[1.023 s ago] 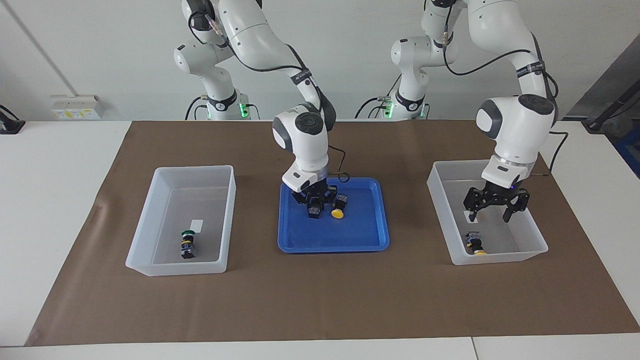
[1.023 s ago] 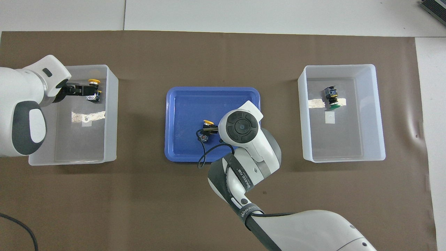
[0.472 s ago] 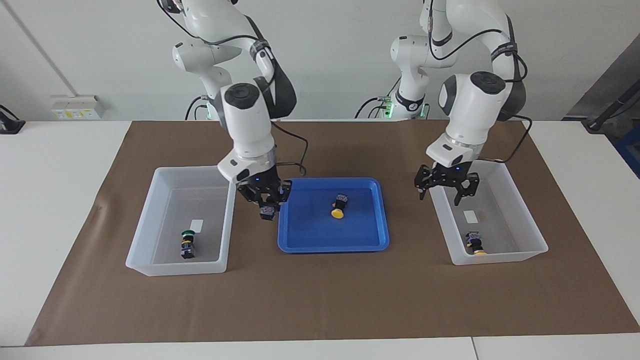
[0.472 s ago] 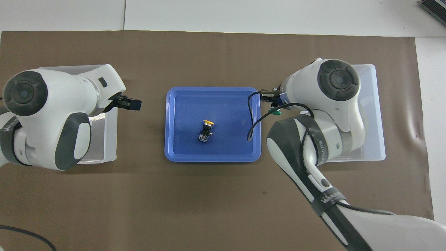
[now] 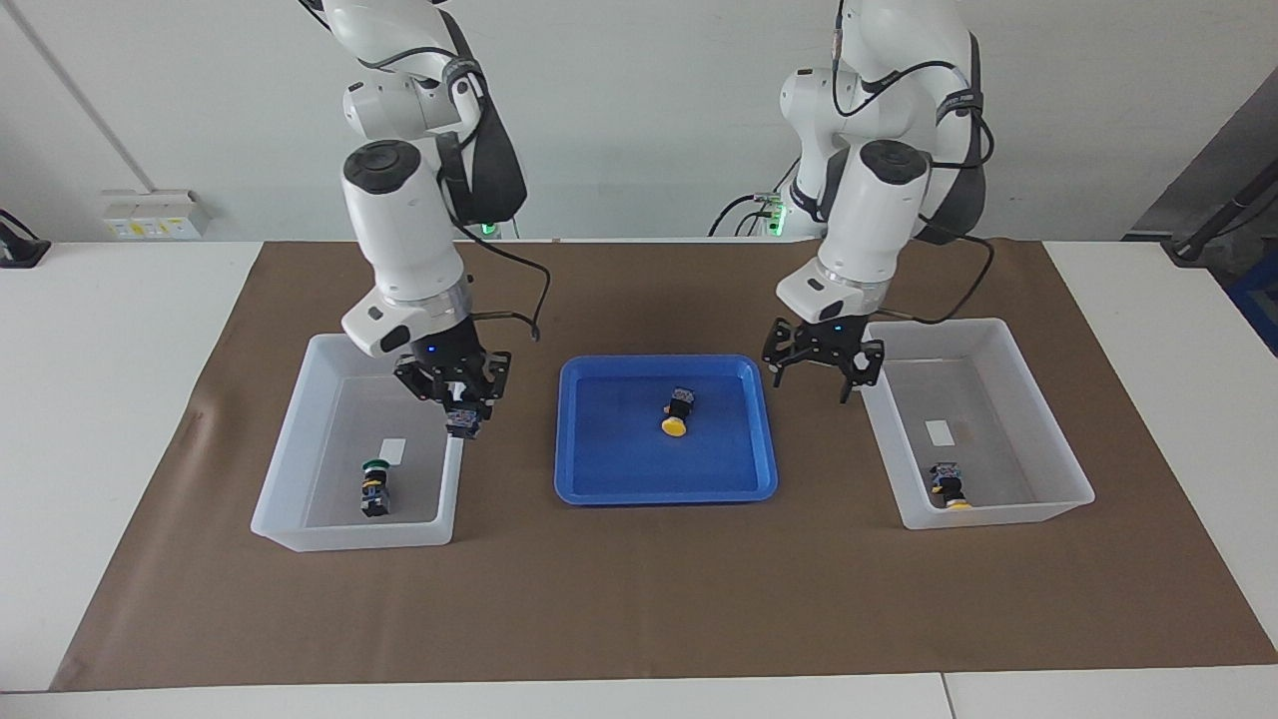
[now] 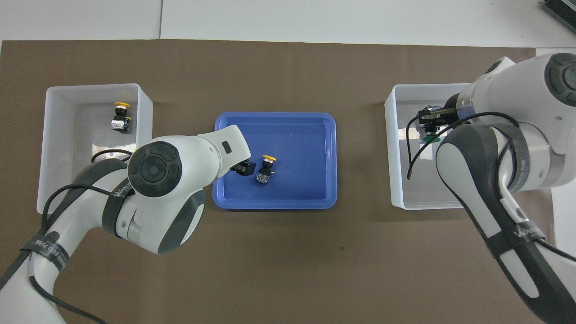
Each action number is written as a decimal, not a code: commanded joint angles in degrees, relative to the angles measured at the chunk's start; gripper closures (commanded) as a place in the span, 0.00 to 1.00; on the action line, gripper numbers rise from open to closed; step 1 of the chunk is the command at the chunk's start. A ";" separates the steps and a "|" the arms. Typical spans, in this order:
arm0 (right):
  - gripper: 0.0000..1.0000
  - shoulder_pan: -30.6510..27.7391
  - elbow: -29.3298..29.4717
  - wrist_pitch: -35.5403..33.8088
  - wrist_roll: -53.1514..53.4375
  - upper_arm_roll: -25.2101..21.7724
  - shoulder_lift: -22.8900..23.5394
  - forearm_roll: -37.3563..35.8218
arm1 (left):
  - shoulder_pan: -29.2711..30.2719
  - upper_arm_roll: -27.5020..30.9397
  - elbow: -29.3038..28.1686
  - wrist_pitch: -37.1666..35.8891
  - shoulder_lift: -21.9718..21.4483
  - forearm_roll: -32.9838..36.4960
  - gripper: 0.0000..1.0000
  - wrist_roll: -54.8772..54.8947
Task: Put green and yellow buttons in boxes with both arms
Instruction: 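Carry the second green button to its box while the left gripper grasps yellow, then release the green button with the right gripper while the left gripper carries yellow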
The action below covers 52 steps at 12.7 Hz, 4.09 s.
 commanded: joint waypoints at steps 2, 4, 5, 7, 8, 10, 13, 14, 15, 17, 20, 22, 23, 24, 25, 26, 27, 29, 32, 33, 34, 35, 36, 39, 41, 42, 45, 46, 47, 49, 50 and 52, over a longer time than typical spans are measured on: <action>1.00 -1.71 -14.29 9.30 -3.15 0.84 -4.86 -0.35 | -4.24 1.10 -0.62 6.56 5.46 0.35 0.00 -6.44; 1.00 -3.02 -18.26 13.79 -5.77 0.84 -4.96 -0.35 | -4.94 1.18 0.43 8.75 9.14 0.35 0.00 -7.84; 1.00 -4.07 -19.84 16.43 -7.27 0.84 -4.78 -0.35 | -6.25 1.18 0.79 10.07 11.17 0.53 0.00 -10.02; 1.00 -4.35 -22.92 21.26 -7.46 0.93 -4.43 -0.26 | -6.71 1.18 0.35 10.53 11.63 0.70 0.00 -10.93; 1.00 -4.44 -23.11 21.98 -7.46 0.93 -3.99 -0.26 | -7.32 1.18 0.09 10.09 11.54 0.79 0.29 -10.93; 0.71 -4.35 -23.11 21.99 -6.59 0.93 -3.64 0.35 | -7.68 1.10 0.00 9.65 11.45 0.79 0.92 -11.27; 0.15 -4.44 -22.85 22.16 -6.58 0.84 -3.02 0.36 | -7.33 1.18 0.44 8.51 10.75 0.79 1.00 -11.19; 0.00 -4.44 -22.41 22.08 -6.67 0.93 -2.94 0.36 | -6.71 1.36 0.44 7.37 9.01 0.79 1.00 -11.10; 0.00 -4.44 -21.71 21.90 -6.58 0.93 -3.02 0.36 | -5.58 1.53 0.53 4.49 6.81 0.79 1.00 -10.75; 0.00 -4.17 -19.08 20.50 -5.54 0.93 -4.16 0.36 | -1.89 1.54 0.70 -0.70 2.15 0.79 1.00 -9.96; 0.00 -3.65 -12.15 10.17 0.25 0.93 -7.32 0.36 | 5.83 1.71 1.58 -7.21 -2.34 0.79 1.00 -3.65; 0.00 -3.56 -6.62 -0.02 3.51 1.02 -9.17 0.36 | 14.34 1.63 3.24 -8.28 -2.79 0.79 1.00 -1.27; 0.00 -3.64 -3.37 -5.47 4.92 0.93 -9.52 0.27 | 17.35 1.62 4.64 -7.76 -2.09 0.79 1.00 -0.56; 0.00 -4.08 -0.47 -10.04 5.45 0.84 -9.70 -0.08 | 19.72 1.71 4.92 -6.97 -1.91 0.88 1.00 1.71; 0.00 -4.43 2.17 -13.92 5.37 0.67 -10.14 -0.26 | 21.92 1.62 4.66 -6.09 -1.82 0.79 1.00 5.30; 0.00 -4.52 4.11 -17.00 5.20 0.58 -10.40 -0.26 | 23.51 1.71 4.14 -5.04 -1.82 0.70 1.00 7.25; 0.00 -4.52 6.14 -19.99 4.93 0.58 -10.67 -0.26 | 25.53 1.62 3.70 -4.60 -1.56 0.70 1.00 7.62; 0.00 -4.52 8.78 -25.18 4.76 0.58 -10.76 -0.26 | 28.70 1.71 3.26 -2.06 -0.07 0.70 1.00 7.62; 0.00 -7.67 8.35 -29.24 -0.23 0.23 -12.16 -0.17 | 30.82 1.71 3.60 5.05 5.28 0.70 1.00 7.62; 0.00 -8.91 8.53 -29.51 -1.82 0.14 -12.69 -0.17 | 31.26 1.71 3.95 7.51 6.86 0.79 1.00 7.62; 0.00 -9.70 8.88 -29.95 -2.19 0.14 -13.13 -0.26 | 32.13 1.71 4.39 8.93 8.10 0.88 1.00 7.71; 0.00 -9.80 9.49 -30.65 -2.10 0.14 -13.57 -0.61 | 32.32 1.71 5.53 9.20 9.50 0.88 1.00 7.71; 0.00 -9.80 10.80 -31.53 -2.10 0.14 -13.48 -0.79 | 32.32 1.71 6.41 9.73 10.91 0.88 1.00 7.71; 0.00 -9.10 15.98 -34.25 -1.93 0.75 -12.61 -3.15 | 32.32 1.71 8.00 10.52 13.47 0.88 1.00 7.88; 0.00 -9.01 16.09 -34.26 -1.93 0.93 -12.43 -3.34 | 32.32 1.71 7.56 12.28 14.43 0.88 1.00 9.89; 0.00 -9.01 15.74 -34.35 -1.93 0.93 -12.43 -3.25 | 32.40 1.71 7.65 12.37 14.61 0.88 1.00 11.04; 0.00 -8.74 14.16 -34.00 -1.31 1.02 -13.21 -3.25 | 32.32 1.71 7.12 13.07 14.79 0.79 0.95 12.37; 0.00 -8.74 13.28 -33.74 -0.96 1.02 -13.48 -3.25 | 32.32 1.71 7.03 13.60 14.79 0.79 0.74 12.37; 0.00 -8.74 13.28 -33.56 -1.05 1.02 -13.48 -3.33 | 32.32 1.71 6.86 13.34 14.79 0.79 0.52 12.37; 0.00 -8.66 13.36 -33.56 -1.66 1.19 -13.39 -4.12 | 32.32 1.71 6.68 12.99 14.70 0.79 0.31 12.37; 0.00 -7.52 13.62 -33.56 -1.75 1.37 -13.39 -4.74 | 32.32 1.71 6.68 12.90 14.70 0.79 0.28 12.37; 0.00 -7.16 14.15 -33.56 -1.66 1.46 -13.04 -4.83 | 32.40 1.71 6.68 12.72 14.61 0.79 0.16 12.37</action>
